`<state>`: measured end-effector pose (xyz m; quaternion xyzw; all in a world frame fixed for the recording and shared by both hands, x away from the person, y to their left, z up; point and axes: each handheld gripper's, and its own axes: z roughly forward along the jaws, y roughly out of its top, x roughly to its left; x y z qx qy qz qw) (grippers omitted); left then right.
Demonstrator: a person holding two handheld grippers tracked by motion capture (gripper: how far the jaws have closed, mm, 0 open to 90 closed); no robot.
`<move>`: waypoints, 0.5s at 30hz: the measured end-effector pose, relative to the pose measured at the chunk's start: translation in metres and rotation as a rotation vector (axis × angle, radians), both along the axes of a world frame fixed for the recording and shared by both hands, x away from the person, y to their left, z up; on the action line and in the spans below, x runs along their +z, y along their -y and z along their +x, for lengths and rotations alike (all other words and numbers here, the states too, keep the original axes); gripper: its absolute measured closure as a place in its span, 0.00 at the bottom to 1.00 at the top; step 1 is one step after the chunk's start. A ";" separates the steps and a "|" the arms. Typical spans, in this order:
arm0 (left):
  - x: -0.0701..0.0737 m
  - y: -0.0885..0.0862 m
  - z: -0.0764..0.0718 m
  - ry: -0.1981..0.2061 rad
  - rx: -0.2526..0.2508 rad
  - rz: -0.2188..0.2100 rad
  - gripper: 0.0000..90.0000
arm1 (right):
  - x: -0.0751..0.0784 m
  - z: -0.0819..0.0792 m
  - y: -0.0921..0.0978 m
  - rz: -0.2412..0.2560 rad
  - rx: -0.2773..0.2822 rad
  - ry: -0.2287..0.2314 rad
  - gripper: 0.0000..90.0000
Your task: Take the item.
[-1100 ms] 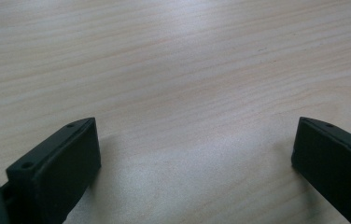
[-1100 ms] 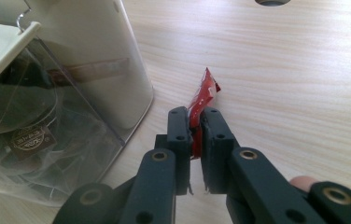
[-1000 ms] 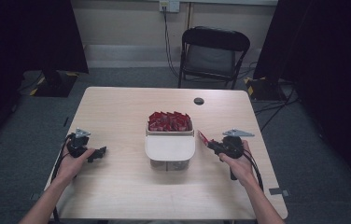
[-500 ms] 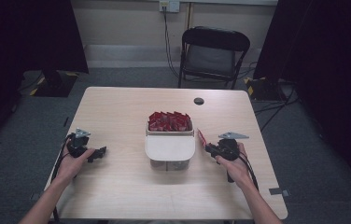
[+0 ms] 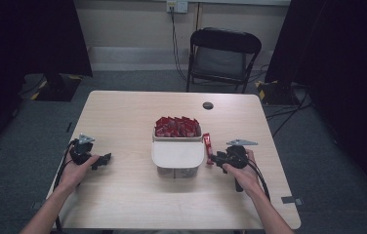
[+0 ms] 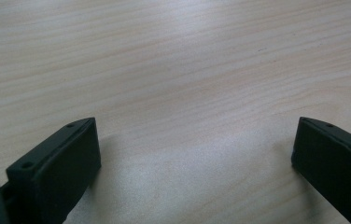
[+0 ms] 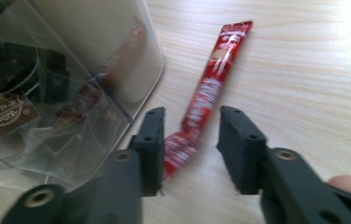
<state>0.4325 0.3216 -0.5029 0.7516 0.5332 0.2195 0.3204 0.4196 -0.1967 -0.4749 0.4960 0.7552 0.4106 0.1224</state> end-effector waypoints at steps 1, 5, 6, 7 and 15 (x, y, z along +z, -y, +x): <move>0.000 0.000 0.000 0.001 0.002 -0.002 0.01 | 0.000 0.000 -0.001 0.001 0.001 0.001 0.60; 0.000 0.000 0.000 0.001 0.003 -0.002 0.01 | 0.001 0.000 -0.002 -0.012 -0.010 0.015 0.48; 0.000 0.000 0.000 0.000 0.000 0.000 0.01 | 0.002 0.000 -0.001 -0.013 -0.015 0.015 0.46; 0.000 0.000 0.000 0.001 0.002 -0.002 0.01 | 0.002 0.000 -0.001 -0.011 -0.021 0.018 0.44; 0.000 0.000 0.000 0.000 0.001 0.000 0.01 | 0.012 -0.002 0.009 0.026 -0.068 0.042 0.31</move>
